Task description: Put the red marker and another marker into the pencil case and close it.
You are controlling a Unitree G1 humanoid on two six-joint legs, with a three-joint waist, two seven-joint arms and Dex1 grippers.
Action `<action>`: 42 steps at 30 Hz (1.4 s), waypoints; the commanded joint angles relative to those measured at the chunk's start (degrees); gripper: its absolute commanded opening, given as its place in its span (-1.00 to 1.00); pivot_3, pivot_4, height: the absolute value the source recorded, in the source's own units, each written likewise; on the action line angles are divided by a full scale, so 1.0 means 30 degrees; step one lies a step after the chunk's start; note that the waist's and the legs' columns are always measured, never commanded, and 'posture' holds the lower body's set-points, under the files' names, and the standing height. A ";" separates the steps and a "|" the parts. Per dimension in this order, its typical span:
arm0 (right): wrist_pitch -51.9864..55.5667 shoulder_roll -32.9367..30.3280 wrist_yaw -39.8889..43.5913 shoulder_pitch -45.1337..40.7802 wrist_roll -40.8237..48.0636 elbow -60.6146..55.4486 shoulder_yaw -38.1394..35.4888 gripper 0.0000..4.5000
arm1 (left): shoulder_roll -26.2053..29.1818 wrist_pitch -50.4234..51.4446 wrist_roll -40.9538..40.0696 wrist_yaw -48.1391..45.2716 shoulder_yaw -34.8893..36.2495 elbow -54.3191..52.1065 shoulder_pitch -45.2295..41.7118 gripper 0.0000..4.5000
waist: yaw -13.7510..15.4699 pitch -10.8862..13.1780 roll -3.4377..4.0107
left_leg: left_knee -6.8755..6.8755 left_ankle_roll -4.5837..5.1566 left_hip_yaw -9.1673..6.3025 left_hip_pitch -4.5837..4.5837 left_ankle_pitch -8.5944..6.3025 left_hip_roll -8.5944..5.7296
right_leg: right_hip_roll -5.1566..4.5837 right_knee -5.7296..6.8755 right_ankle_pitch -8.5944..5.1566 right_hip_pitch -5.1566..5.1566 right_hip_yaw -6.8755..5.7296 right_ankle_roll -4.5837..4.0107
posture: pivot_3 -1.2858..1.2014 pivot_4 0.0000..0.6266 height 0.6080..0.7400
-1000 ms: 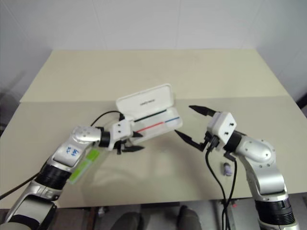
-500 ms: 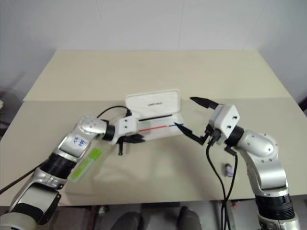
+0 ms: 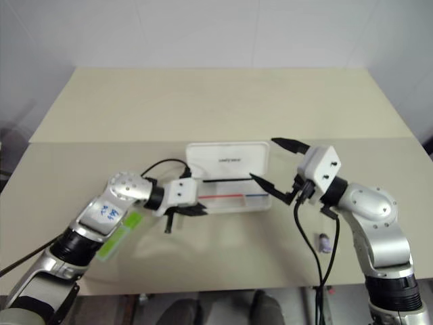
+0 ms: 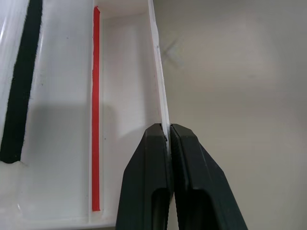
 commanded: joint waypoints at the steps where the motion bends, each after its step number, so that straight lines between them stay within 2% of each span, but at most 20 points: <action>1: 0.0118 -0.0150 -0.0002 0.0121 0.0484 -0.0985 -0.0382 1.00 | 0.0262 0.0794 -0.0308 -0.0302 -0.0398 -0.1677 0.0687 -0.99 | 0.0001 0.0000 0.0000 | 0.0004 0.0000 0.0000 -0.0002 0.0000 0.0001 | 0.0000 0.0000 0.0000 0.0000 0.0000 0.0000 | 0.03 -0.52 1.00; 8: 0.0446 0.0044 0.0047 0.0298 0.0692 -0.1178 -0.0066 1.00 | 0.0989 0.2011 -0.0428 -0.0266 -0.0514 -0.3649 0.1821 -0.99 | -0.0018 0.0000 0.0000 | 0.0047 0.0001 0.0033 0.0010 0.0000 0.0013 | 0.0000 0.0001 -0.0001 0.0008 0.0021 -0.0001 | 0.03 -0.52 1.00; 17: 0.0475 -0.0473 0.1181 0.0613 0.1439 -0.0764 -0.0533 1.00 | 0.0824 0.1900 0.0137 0.0453 -0.0828 -0.3255 0.1838 -0.99 | 0.0018 -0.0002 -0.0002 | 0.0054 0.0000 0.0036 0.0009 0.0000 0.0012 | 0.0001 0.0004 0.0000 0.0011 0.0021 -0.0002 | 0.03 -0.52 1.00; 23: -0.0728 -0.2883 0.5273 0.2150 0.2277 0.1568 -0.2385 1.00 | 0.0484 0.1314 0.0423 0.0829 -0.0990 -0.2283 0.1609 -0.99 | 0.0190 -0.0006 -0.0009 | 0.0072 0.0003 0.0035 0.0028 0.0000 0.0011 | -0.0002 -0.0008 0.0000 0.0067 0.0019 -0.0003 | 0.03 -0.52 1.00; 32: -0.1619 -0.4547 0.9010 0.4169 0.3161 0.2168 -0.3473 1.00 | 0.0386 0.1242 0.0384 0.0973 -0.1004 -0.1701 0.1701 -0.99 | 0.0190 0.0001 0.0006 | 0.0072 0.0010 0.0030 0.0109 -0.0005 0.0023 | -0.0004 -0.0016 0.0011 0.0251 0.0018 -0.0021 | 0.03 -0.52 1.00; 33: -0.1479 -0.4536 0.9088 0.4203 0.3339 0.1914 -0.3389 1.00 | 0.0384 0.1210 0.0397 0.0980 -0.1038 -0.1665 0.1715 -0.74 | 0.0182 0.0002 0.0005 | 0.0072 0.0010 0.0030 0.0116 -0.0004 0.0022 | -0.0005 -0.0014 0.0013 0.0255 0.0019 -0.0024 | 0.03 -0.52 1.00; 37: -0.1137 -0.4249 0.9055 0.4180 0.3427 0.0406 -0.2306 1.00 | 0.0248 0.1230 0.0293 0.1062 -0.1039 -0.1476 0.1662 -0.21 | 0.0129 0.0003 0.0006 | 0.0072 0.0008 0.0023 0.0119 -0.0003 0.0032 | -0.0001 -0.0012 0.0017 0.0254 0.0012 -0.0030 | 0.03 -0.52 1.00; 42: -0.1266 -0.3975 0.8705 0.3701 0.2954 0.0384 -0.1530 1.00 | -0.0081 0.0798 0.0254 0.1488 -0.0719 -0.1217 0.1592 0.56 | 0.0194 0.0001 0.0001 | 0.0087 0.0007 0.0023 0.0112 -0.0003 0.0024 | -0.0005 -0.0023 0.0018 0.0259 0.0013 -0.0028 | 0.03 -0.52 1.00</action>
